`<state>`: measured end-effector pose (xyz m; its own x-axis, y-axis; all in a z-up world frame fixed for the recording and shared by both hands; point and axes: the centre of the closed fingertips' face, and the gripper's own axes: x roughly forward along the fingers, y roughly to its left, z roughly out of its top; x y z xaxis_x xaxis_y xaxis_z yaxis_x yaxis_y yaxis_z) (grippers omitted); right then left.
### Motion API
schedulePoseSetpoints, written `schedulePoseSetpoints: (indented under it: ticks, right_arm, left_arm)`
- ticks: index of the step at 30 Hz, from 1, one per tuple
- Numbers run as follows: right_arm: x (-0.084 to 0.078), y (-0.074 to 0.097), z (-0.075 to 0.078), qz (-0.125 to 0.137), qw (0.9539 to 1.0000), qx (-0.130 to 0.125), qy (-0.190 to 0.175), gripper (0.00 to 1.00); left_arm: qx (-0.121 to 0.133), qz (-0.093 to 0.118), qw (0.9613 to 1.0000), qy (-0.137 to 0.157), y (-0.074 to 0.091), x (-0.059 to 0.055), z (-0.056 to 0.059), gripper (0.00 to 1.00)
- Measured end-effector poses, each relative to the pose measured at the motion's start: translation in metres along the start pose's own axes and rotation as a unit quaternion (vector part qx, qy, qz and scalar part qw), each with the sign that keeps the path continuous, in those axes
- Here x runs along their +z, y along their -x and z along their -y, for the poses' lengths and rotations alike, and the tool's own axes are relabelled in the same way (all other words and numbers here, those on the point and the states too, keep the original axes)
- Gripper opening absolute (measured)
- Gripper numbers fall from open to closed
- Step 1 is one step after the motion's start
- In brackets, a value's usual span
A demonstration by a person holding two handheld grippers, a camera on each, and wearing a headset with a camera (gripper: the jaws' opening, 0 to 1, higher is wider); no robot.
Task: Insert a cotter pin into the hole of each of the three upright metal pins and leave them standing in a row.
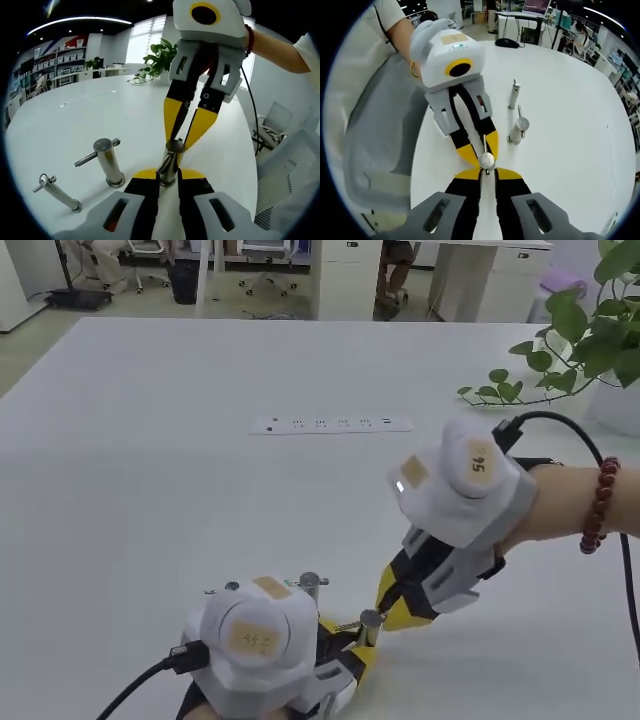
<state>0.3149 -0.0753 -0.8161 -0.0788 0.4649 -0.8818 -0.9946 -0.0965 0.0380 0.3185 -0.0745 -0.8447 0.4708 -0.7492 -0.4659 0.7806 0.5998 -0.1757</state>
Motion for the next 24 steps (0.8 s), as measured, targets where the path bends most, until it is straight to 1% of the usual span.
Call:
schedulePoseSetpoints:
  ticks: [5,12,13,19,24]
  right_arm:
    - [0.003,0.000,-0.001,0.007,1.0000,0.001,-0.002,0.17]
    - [0.012,-0.005,-0.003,0.029,0.9996,-0.004,0.005,0.18]
    - [0.013,-0.006,-0.003,0.030,0.9995,-0.004,0.007,0.18]
    - [0.011,-0.012,-0.002,0.024,0.9995,-0.008,0.017,0.17]
    - [0.011,-0.013,-0.003,0.027,0.9995,-0.007,0.016,0.15]
  left_arm:
    - [0.004,-0.004,1.0000,-0.005,0.003,-0.001,0.000,0.16]
    - [0.007,-0.008,0.9999,-0.010,0.010,-0.002,-0.002,0.19]
    - [0.008,-0.007,0.9999,-0.006,0.011,-0.002,-0.002,0.20]
    - [0.009,-0.002,1.0000,0.001,0.015,0.000,-0.003,0.24]
    - [0.007,0.002,1.0000,0.004,0.018,0.002,-0.002,0.26]
